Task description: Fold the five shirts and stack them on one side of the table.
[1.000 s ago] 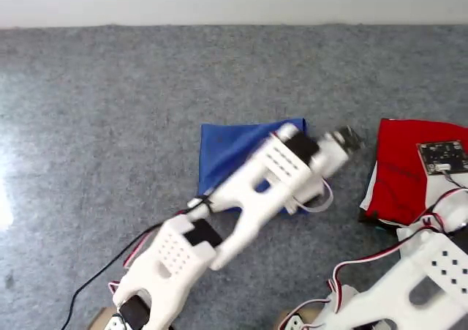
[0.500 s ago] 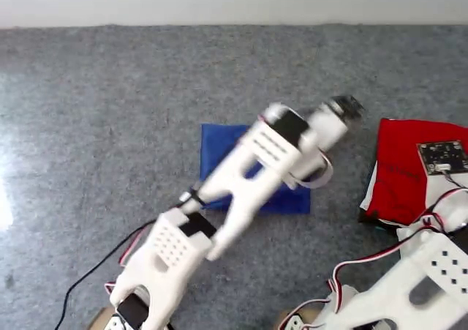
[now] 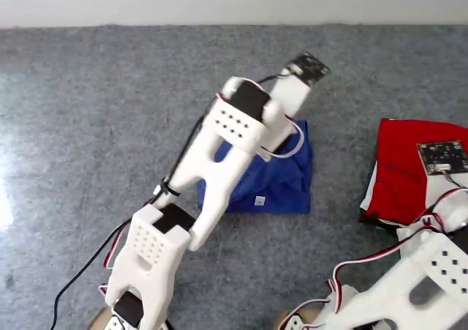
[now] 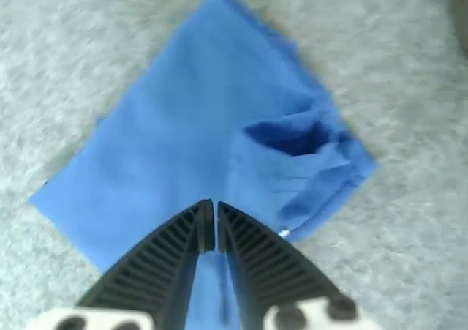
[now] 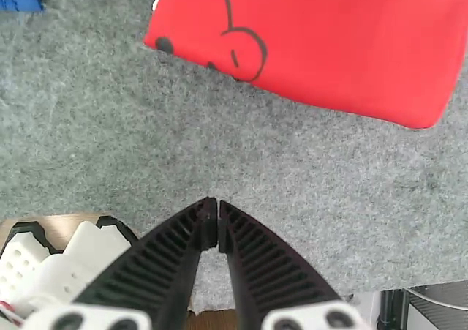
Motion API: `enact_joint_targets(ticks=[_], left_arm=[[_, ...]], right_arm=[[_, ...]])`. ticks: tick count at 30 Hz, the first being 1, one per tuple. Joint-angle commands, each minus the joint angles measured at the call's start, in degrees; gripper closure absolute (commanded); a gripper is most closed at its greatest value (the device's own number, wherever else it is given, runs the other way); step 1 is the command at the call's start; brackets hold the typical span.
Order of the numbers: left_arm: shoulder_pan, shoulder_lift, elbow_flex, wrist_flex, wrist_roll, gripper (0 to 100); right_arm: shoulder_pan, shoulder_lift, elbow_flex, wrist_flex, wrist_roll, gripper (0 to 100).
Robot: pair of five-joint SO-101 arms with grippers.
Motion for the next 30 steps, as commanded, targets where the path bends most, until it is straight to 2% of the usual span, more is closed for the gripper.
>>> enact_joint_targets(ticks=[1,7,10,14,20,23,26,30], left_arm=[[0.8,-3.3,-0.6,0.8,-0.7,98],[-7.1,2.5,-0.3,-2.8,-1.1,98],[-8.2,6.2,-0.3,-3.1,-1.1,98],[-1.1,10.4,0.2,1.3,-1.0,99],[13.3,7.2,3.6,1.1,-0.7,99],[17.8,5.5,4.8,1.1,-0.9,99],[17.0,4.0,4.8,1.1,-1.0,99],[9.9,0.6,3.3,1.1,-0.8,99]], right_arm=[[-0.6,-0.7,-1.7,0.5,0.4,99.0],[-0.6,-0.9,-1.7,0.8,0.3,99.0],[-0.6,-0.8,-1.7,0.6,0.2,99.0],[-0.6,-0.6,-1.7,0.6,0.2,99.0],[-0.5,-0.9,-1.7,1.1,0.2,99.0],[-0.3,-0.9,-1.7,1.1,0.3,99.0],[-0.3,-0.9,-1.7,1.2,0.3,99.0],[-0.3,-0.9,-1.7,1.2,0.3,99.0]])
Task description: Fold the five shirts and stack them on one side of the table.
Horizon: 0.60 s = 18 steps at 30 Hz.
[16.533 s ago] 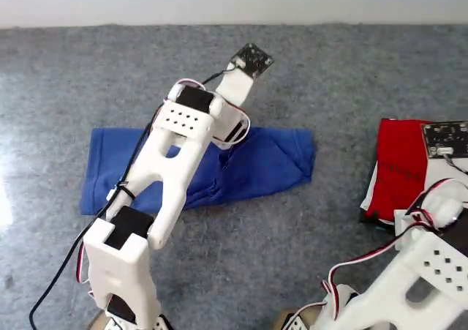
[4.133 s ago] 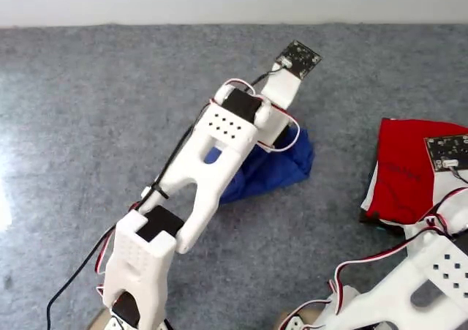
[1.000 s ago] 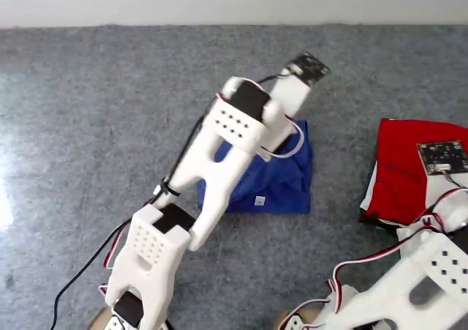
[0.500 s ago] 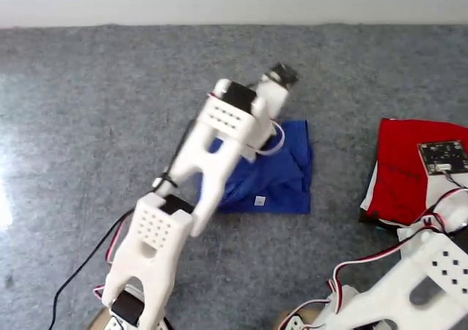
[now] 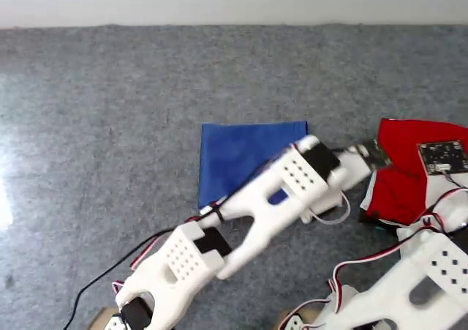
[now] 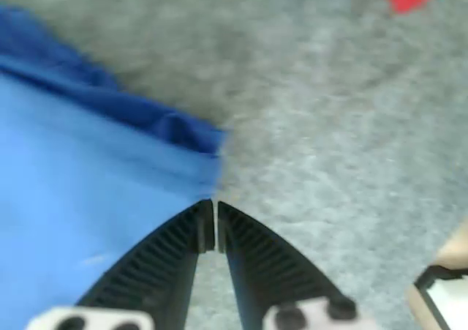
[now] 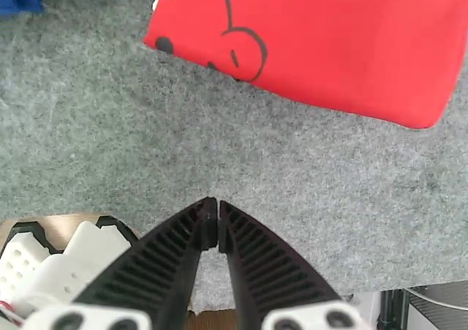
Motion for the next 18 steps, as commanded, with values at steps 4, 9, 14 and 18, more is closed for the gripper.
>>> enact_joint_targets(ticks=[4,9,14,18], left_arm=[[-13.0,-11.4,-2.9,1.2,-0.1,99],[-20.9,-18.8,-0.7,1.2,0.0,99],[-26.1,-31.4,12.3,1.3,-0.3,99],[-30.9,-45.2,25.4,1.2,-0.4,99]], right_arm=[[-0.7,-0.9,-1.7,1.1,0.2,99.0],[-5.1,-0.4,-1.7,1.1,-2.5,99.0],[-17.5,2.7,-0.6,1.0,-13.2,98.9],[-27.7,10.0,-1.1,0.2,-21.9,98.9]])
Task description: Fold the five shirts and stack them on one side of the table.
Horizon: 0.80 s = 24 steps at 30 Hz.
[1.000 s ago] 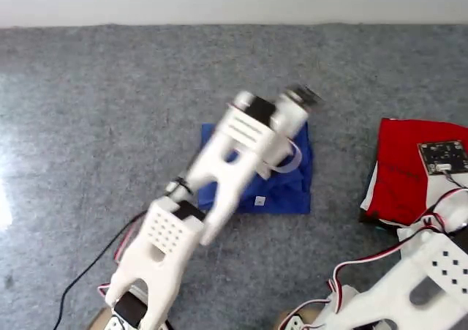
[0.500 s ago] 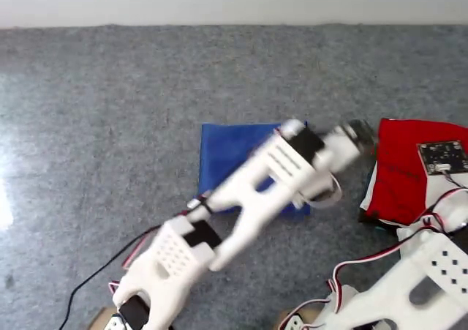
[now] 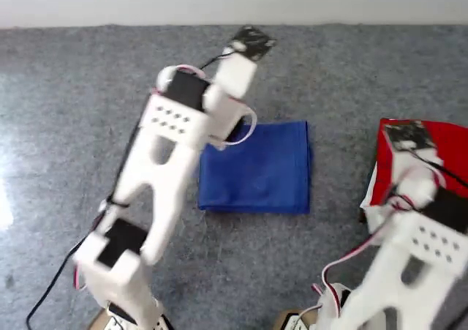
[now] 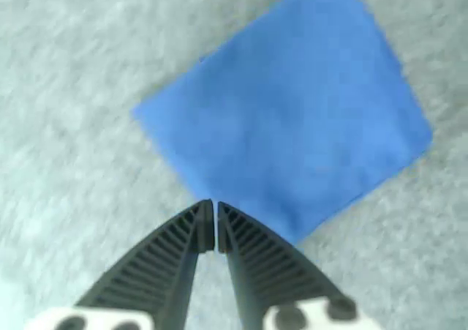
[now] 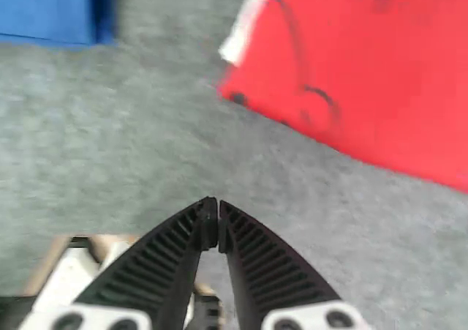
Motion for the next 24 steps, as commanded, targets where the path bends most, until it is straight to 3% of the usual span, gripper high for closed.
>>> enact_joint_targets(ticks=[1,5,11,17,24], left_arm=[[-5.3,-14.9,9.5,1.1,-0.4,99],[-14.1,-27.5,18.8,1.1,-0.4,99],[-26.4,-40.4,27.6,0.9,-6.5,99],[-38.4,-44.2,29.2,0.9,-9.8,99],[-47.8,-44.2,29.3,0.9,-11.8,99]], right_arm=[[-9.0,6.1,-1.4,-0.7,-7.7,98.9],[-15.6,14.0,-1.8,-6.5,-12.3,95.4],[-23.1,22.1,-1.8,-16.5,-20.0,74.8],[-30.5,27.1,-1.8,-28.1,-23.2,73.2],[-33.3,36.4,-7.9,-35.9,-25.2,73.2]])
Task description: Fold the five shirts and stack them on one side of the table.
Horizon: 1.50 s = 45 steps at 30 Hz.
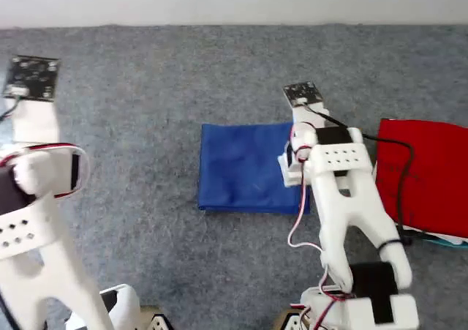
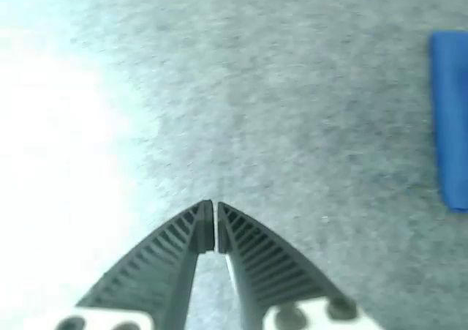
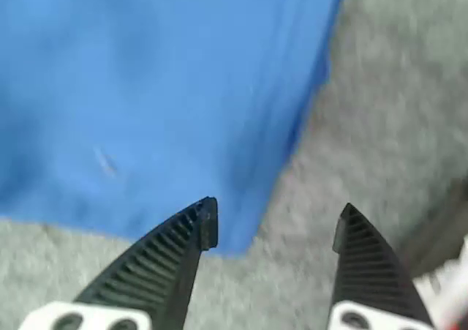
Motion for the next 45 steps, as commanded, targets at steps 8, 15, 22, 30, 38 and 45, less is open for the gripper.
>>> enact_joint_targets(ticks=[8,15,22,30,38,45], left_arm=[[-3.4,-1.3,2.5,-3.6,-2.5,99],[-7.1,-1.4,5.4,-7.2,-2.5,99],[-9.3,-1.4,7.3,-9.3,-2.5,99],[-9.3,-1.4,7.3,-9.6,-2.5,99],[-9.3,-1.4,7.3,-9.6,-2.5,99],[-9.1,-1.4,7.3,-9.6,-2.5,99]], right_arm=[[-3.3,23.7,-21.5,-0.9,-4.7,73.4],[-4.4,36.8,-36.5,10.0,-4.4,81.6],[-2.3,44.2,-45.5,16.7,-0.4,98.1],[2.1,45.0,-48.4,20.4,6.0,98.8],[7.7,45.4,-59.9,27.0,21.8,98.8],[7.1,50.1,-67.5,24.4,49.8,98.8]])
